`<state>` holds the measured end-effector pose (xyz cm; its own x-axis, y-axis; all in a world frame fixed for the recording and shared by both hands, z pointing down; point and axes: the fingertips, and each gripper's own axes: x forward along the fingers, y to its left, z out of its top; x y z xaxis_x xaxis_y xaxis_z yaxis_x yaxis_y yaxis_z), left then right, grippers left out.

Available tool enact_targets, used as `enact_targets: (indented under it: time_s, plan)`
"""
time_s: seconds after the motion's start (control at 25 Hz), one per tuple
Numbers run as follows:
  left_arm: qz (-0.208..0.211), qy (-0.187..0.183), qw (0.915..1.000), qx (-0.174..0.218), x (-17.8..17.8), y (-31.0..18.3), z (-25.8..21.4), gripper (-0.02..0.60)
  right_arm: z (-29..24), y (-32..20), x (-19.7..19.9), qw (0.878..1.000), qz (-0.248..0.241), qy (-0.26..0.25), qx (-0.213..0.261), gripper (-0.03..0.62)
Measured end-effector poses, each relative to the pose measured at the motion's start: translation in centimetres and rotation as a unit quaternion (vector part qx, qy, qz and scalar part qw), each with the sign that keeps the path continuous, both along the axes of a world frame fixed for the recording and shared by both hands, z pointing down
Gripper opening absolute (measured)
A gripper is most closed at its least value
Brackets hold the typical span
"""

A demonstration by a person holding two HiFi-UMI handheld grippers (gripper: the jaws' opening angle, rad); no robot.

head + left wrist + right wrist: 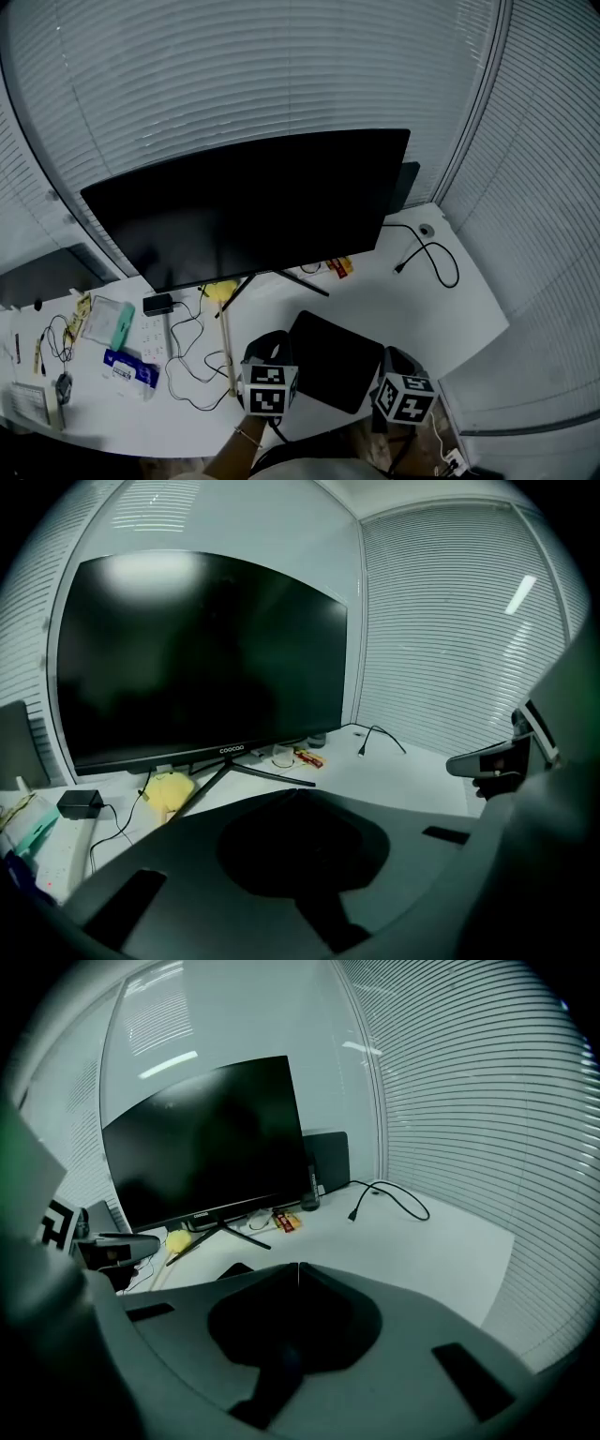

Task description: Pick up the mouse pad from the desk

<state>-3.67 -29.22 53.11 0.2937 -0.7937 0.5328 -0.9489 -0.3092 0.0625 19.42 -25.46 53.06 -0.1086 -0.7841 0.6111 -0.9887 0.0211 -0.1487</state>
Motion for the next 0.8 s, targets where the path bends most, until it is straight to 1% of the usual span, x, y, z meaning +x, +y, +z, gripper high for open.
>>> enact_targets:
  time_s: [0.2,0.52,0.8]
  plan:
    - [-0.004,-0.004,0.9997,-0.022,-0.2,0.4,1.9,0.017,2.5,0.7,-0.1,1.0,-0.005,-0.005,-0.029,0.033]
    - [0.004,-0.013,0.9984,-0.055,0.2,1.7,5.3,0.017,6.2,2.3,-0.4,0.997,-0.006,-0.006,-0.071,0.034]
    - [0.012,-0.017,0.9975,-0.067,0.5,2.2,6.5,0.017,7.4,3.2,-0.2,0.997,0.002,-0.004,-0.082,0.034]
